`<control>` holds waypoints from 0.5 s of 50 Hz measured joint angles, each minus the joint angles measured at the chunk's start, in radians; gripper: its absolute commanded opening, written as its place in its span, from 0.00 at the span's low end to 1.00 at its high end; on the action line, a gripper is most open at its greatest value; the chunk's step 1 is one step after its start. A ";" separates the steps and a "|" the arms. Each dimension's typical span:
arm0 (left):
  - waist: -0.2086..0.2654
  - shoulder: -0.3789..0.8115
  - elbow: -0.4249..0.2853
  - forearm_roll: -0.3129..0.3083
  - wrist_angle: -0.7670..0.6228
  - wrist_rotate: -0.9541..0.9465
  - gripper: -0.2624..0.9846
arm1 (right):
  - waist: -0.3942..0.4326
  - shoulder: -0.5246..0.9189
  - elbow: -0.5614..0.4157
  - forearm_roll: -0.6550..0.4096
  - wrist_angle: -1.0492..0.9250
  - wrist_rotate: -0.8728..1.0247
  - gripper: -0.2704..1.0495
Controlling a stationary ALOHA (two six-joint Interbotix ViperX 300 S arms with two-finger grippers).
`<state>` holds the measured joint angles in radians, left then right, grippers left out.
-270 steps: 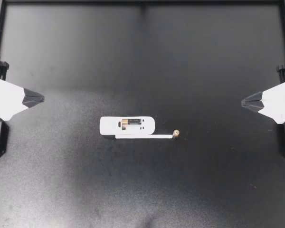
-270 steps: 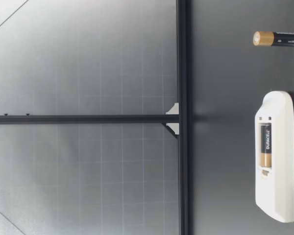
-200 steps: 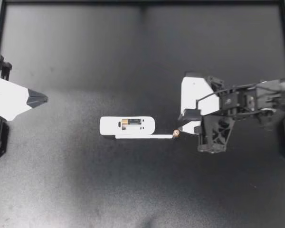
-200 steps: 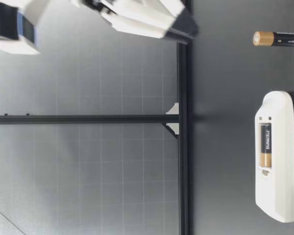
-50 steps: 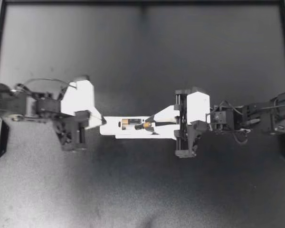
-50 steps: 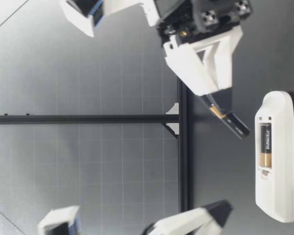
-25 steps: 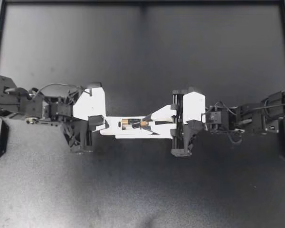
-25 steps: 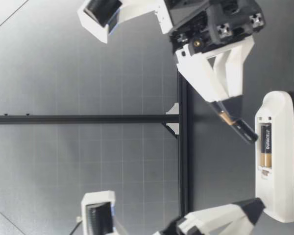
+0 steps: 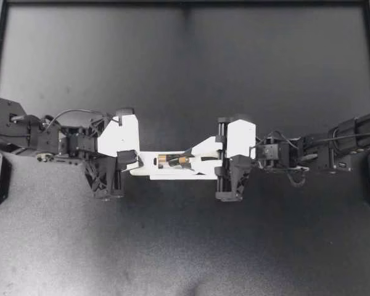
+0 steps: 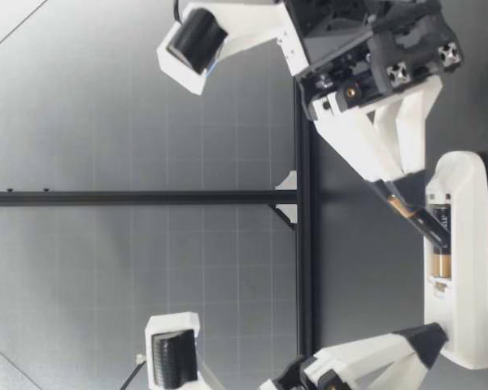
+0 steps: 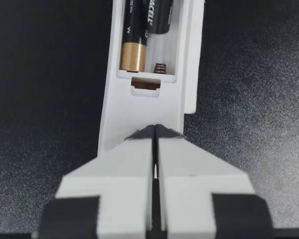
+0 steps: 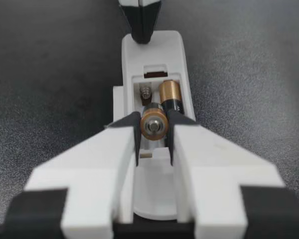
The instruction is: Place the battery into the slot of the remote controller.
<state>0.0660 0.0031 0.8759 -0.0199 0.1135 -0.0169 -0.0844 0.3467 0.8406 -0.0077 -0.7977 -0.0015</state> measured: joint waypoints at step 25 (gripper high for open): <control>0.002 0.002 0.000 0.000 0.000 0.000 0.08 | 0.000 0.000 -0.044 -0.012 0.156 -0.002 0.23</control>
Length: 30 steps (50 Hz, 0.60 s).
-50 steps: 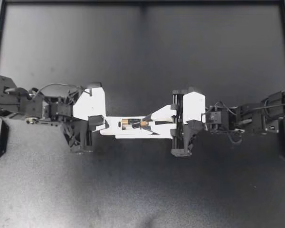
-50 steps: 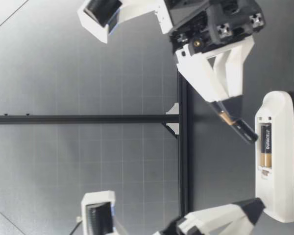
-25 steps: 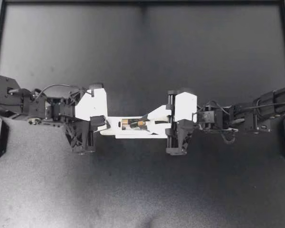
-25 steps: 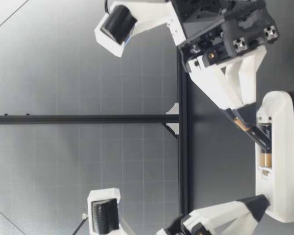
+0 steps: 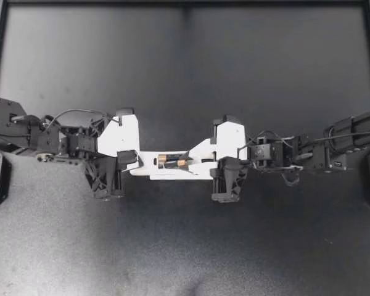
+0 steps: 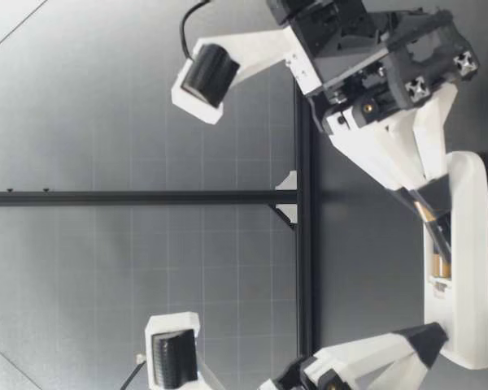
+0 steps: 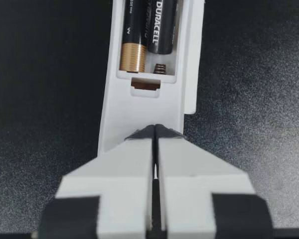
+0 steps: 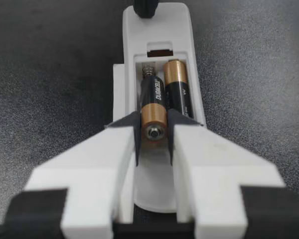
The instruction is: Place the battery into the slot of the remote controller.
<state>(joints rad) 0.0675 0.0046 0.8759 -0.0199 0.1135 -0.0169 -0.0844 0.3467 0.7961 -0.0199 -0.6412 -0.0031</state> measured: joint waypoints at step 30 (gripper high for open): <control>-0.002 0.000 0.000 0.000 -0.002 -0.008 0.08 | 0.002 -0.054 -0.037 -0.002 0.166 -0.002 0.50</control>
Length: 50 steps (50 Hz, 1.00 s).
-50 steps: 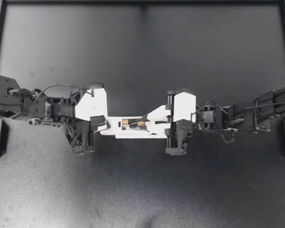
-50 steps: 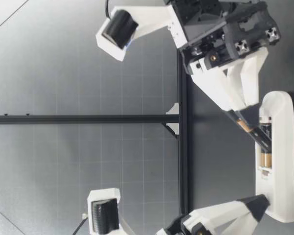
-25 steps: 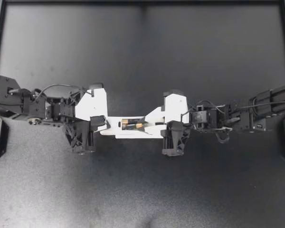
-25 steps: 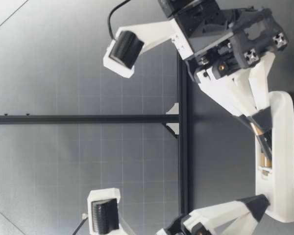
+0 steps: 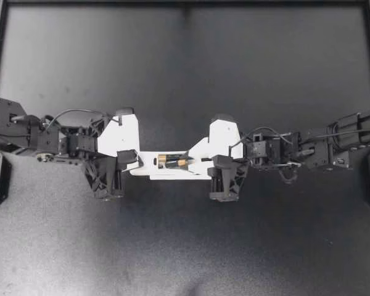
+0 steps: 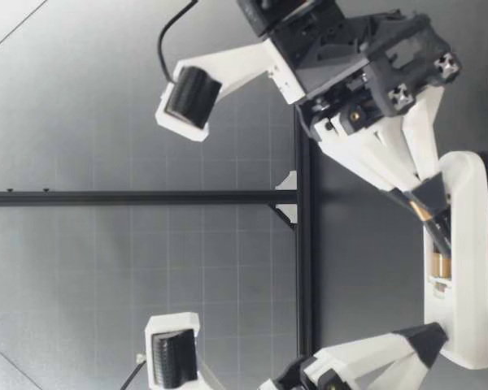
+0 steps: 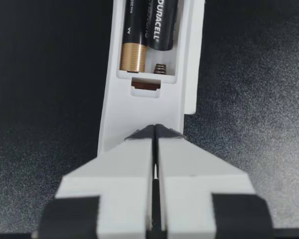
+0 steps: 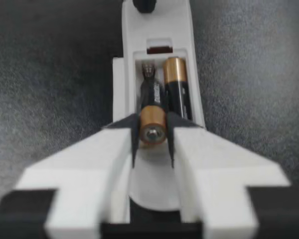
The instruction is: Place the battery into the slot of the remote controller.
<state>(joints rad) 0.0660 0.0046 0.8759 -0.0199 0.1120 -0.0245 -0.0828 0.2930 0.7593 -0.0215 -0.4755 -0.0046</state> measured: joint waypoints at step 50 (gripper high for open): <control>0.002 0.000 0.000 -0.034 0.002 0.003 0.08 | 0.029 -0.219 0.069 0.209 0.143 1.062 0.13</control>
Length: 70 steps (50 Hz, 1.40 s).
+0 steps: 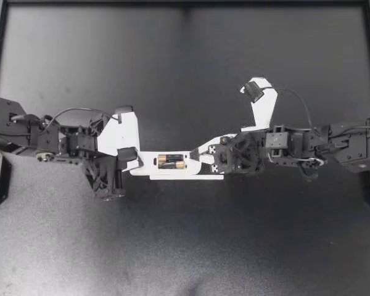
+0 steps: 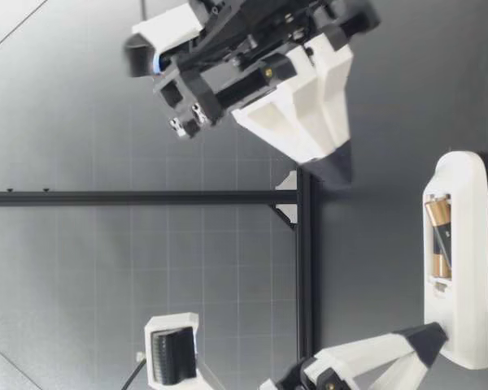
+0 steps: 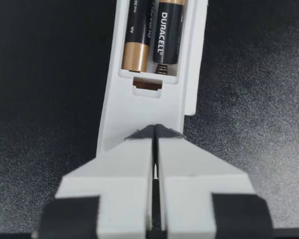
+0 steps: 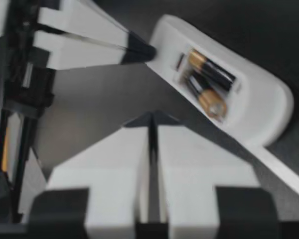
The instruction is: Place the battery into the slot of the remote controller.
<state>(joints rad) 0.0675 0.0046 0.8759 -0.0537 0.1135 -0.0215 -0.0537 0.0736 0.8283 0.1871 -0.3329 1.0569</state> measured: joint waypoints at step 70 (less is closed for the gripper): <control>0.002 0.000 0.000 -0.011 0.003 0.000 0.08 | -0.028 0.172 -0.138 -0.020 0.133 0.038 0.12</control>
<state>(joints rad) 0.0690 0.0046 0.8759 -0.0644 0.1166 -0.0215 -0.0813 0.2454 0.6903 0.1672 -0.1994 1.0953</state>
